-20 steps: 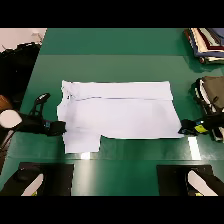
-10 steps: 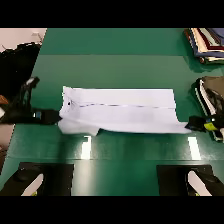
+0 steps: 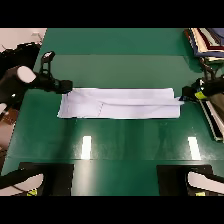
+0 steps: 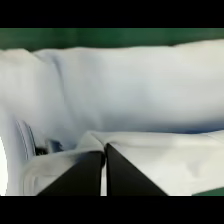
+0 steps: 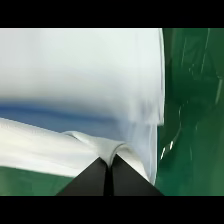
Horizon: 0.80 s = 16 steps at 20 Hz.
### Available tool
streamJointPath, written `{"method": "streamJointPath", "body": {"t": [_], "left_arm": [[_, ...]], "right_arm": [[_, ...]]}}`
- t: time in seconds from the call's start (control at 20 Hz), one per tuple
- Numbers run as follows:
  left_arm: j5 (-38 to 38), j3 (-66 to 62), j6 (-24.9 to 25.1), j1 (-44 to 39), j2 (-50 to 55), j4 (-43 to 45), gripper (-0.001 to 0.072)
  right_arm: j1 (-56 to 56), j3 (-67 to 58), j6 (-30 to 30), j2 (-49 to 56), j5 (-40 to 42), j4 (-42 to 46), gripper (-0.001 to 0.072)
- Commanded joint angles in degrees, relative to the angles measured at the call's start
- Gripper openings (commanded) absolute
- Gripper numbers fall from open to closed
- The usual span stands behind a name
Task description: Fold the shirts.
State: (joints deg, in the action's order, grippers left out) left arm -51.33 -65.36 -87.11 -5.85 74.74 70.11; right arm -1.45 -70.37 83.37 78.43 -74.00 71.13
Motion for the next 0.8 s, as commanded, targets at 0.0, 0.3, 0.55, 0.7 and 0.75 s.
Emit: {"method": "streamJointPath", "body": {"t": [0.0,0.3,0.55,0.7,0.75], "left_arm": [[4.8,-2.8,0.4,0.0,7.0,-0.7,0.004],[-2.4,-6.7,0.5,0.0,6.2,-0.9,0.0623],[-5.9,-7.7,0.6,-0.6,5.1,-3.0,0.0037],[-4.6,-7.7,0.6,-3.3,5.1,-5.9,0.0037],[-3.3,-7.7,0.6,-4.7,5.1,-6.1,0.0037]], "right_arm": [[0.1,-8.4,0.1,9.2,1.0,-3.3,0.0025],[-2.4,-15.1,-6.0,14.6,-3.6,-10.0,0.0359],[-10.8,-6.7,-8.0,14.6,-6.5,-10.2,0.0526],[-14.1,0.1,-11.3,14.6,-2.8,-13.6,0.0566],[-14.5,1.8,-14.1,14.6,-1.7,-17.2,0.056]]}}
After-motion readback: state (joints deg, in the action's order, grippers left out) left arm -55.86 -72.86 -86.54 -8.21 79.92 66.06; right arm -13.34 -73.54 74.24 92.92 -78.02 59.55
